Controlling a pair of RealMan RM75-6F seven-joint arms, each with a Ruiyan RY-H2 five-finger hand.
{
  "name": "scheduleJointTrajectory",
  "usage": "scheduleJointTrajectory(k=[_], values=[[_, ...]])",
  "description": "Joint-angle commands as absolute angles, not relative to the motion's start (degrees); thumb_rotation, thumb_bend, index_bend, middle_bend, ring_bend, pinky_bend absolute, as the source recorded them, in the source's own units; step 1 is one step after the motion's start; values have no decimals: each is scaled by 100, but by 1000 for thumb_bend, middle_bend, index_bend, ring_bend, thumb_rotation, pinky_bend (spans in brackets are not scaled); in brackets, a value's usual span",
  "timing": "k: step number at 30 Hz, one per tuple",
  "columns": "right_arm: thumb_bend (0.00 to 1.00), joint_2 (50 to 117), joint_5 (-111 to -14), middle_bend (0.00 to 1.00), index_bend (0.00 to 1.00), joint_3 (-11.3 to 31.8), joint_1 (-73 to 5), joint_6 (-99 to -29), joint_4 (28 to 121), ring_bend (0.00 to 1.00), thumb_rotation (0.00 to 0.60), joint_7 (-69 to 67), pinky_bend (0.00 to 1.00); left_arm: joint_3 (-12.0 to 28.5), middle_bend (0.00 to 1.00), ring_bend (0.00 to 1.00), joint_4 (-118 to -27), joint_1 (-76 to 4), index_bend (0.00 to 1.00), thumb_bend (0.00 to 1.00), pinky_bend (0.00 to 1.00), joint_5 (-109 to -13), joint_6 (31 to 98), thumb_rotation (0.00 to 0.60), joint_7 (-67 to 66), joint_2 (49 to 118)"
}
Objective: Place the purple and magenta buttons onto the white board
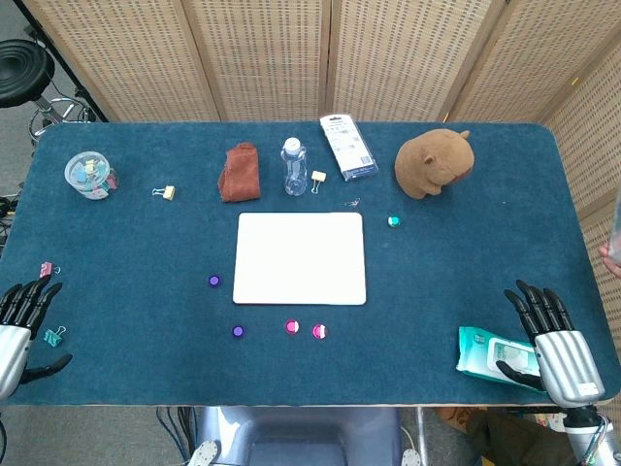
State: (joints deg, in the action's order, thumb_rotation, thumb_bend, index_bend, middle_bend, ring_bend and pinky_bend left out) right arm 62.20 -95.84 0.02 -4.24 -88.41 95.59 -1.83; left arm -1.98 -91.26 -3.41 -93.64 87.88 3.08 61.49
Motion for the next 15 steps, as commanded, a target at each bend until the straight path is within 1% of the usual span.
scheduleJointTrajectory(k=[1,10,15], values=[[0,6209,-9567,0,0,-8,-425,-8811,9575,0,600,-206,0,-209,0,0,-9127,-350,0,0,0,-9353,8749,600,315,6142],[0,6177,-9558,0,0,-17,-401,-8828,9603,0,600,-193,0,-242,0,0,-9132,-352,0,0,0,-9429,8756,600,283,6151],[0,6146,-9479,0,0,2,-393,-8808,9610,0,600,-253,0,-282,0,0,-9117,-572,0,0,0,-9760,8582,600,276,6194]])
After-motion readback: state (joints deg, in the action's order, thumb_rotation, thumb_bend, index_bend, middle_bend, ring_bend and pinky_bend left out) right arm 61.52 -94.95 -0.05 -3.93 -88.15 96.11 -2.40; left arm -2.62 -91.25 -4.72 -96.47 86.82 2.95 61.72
